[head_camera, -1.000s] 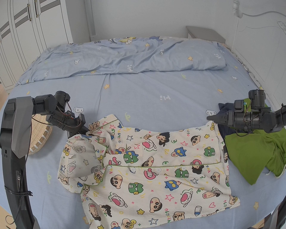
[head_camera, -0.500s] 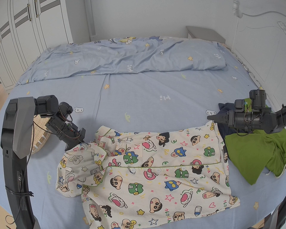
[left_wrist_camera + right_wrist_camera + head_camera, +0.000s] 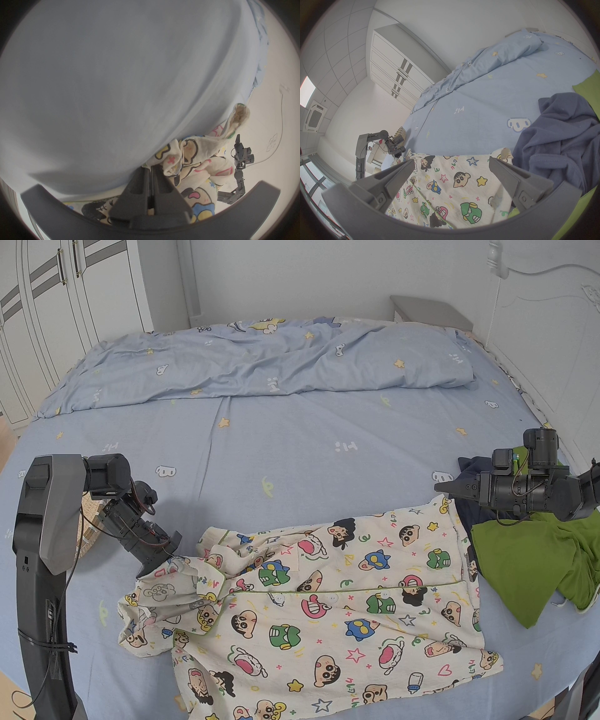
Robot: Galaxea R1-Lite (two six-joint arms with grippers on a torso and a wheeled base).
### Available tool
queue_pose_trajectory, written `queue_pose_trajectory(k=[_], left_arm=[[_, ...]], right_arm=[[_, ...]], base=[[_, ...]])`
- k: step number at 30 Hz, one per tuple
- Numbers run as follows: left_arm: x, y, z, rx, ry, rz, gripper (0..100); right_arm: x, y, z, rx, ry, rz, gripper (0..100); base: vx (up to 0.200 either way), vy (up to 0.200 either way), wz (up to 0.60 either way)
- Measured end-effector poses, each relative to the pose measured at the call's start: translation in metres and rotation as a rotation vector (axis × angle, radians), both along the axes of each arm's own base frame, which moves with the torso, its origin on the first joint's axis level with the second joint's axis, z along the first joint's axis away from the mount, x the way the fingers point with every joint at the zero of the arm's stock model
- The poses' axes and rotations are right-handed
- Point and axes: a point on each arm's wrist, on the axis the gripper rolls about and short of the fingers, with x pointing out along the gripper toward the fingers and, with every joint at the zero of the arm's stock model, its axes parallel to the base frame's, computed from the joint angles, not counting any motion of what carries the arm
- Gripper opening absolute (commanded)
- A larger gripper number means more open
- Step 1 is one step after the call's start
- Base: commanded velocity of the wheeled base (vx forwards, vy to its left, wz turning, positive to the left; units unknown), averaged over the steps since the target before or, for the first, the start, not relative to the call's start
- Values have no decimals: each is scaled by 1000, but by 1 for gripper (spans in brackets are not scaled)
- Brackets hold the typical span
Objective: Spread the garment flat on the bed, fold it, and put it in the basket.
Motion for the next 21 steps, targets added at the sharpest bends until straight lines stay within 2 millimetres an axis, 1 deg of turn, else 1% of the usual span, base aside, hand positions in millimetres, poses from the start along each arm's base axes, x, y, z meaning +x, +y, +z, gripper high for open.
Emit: queue_pose_trajectory(k=[3, 6, 12, 15, 21], left_arm=[[-7, -5, 3, -13, 57, -14, 0], [-11, -9, 9, -18, 67, -36, 0], [-26, -13, 25, -37, 136, -90, 0], [-29, -17, 30, -40, 134, -111, 0], [-35, -18, 35, -49, 160, -141, 0]], right_arm=[[0, 0, 0, 0, 2, 1, 100], [-1, 0, -1, 0, 1, 1, 100], [-1, 1, 0, 1, 2, 2, 100], [-1, 0, 0, 1, 0, 3, 100], [-3, 0, 2, 4, -4, 6, 100]], base=[[0, 0, 0], [0, 0, 0], [0, 0, 0], [0, 0, 0], [0, 0, 0]])
